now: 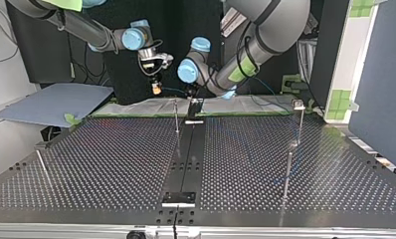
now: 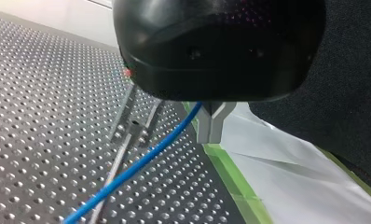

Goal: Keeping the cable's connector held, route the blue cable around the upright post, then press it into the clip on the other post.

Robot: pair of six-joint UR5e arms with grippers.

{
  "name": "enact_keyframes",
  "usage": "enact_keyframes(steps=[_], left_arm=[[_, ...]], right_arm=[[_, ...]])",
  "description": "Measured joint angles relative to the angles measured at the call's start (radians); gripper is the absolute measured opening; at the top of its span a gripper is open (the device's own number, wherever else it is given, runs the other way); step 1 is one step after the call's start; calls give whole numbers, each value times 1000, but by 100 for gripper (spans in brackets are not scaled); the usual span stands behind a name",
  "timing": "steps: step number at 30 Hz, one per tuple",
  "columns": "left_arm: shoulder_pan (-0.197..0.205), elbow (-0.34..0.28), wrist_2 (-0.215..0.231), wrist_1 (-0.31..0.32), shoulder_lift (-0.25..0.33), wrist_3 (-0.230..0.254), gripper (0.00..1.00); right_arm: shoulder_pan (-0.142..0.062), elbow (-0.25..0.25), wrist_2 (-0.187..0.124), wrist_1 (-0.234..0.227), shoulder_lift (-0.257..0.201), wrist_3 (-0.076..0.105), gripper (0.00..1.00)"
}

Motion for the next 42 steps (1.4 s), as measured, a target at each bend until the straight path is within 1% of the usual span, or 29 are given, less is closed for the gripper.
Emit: enact_keyframes(steps=[5, 7, 14, 19, 26, 31, 42], left_arm=[[12, 9, 7, 7, -36, -17, 0], [15, 13, 9, 19, -45, -19, 0], [25, 16, 16, 84, -51, -27, 0], [34, 17, 33, 123, -51, -44, 0], [43, 19, 49, 148, -51, -56, 0], [52, 19, 49, 152, -51, -61, 0], [75, 20, 55, 169, -51, -70, 0]], right_arm=[[-15, -13, -3, 0, 1, -2, 0], [-21, -17, -4, 1, 1, -3, 0], [-47, -28, -9, 3, 1, -4, 0], [-64, -32, -12, 6, 1, -5, 0], [-86, -34, -15, 28, 1, -11, 0], [-98, -35, -15, 51, 1, -15, 0], [-117, -49, -14, 102, 1, -37, 0]])
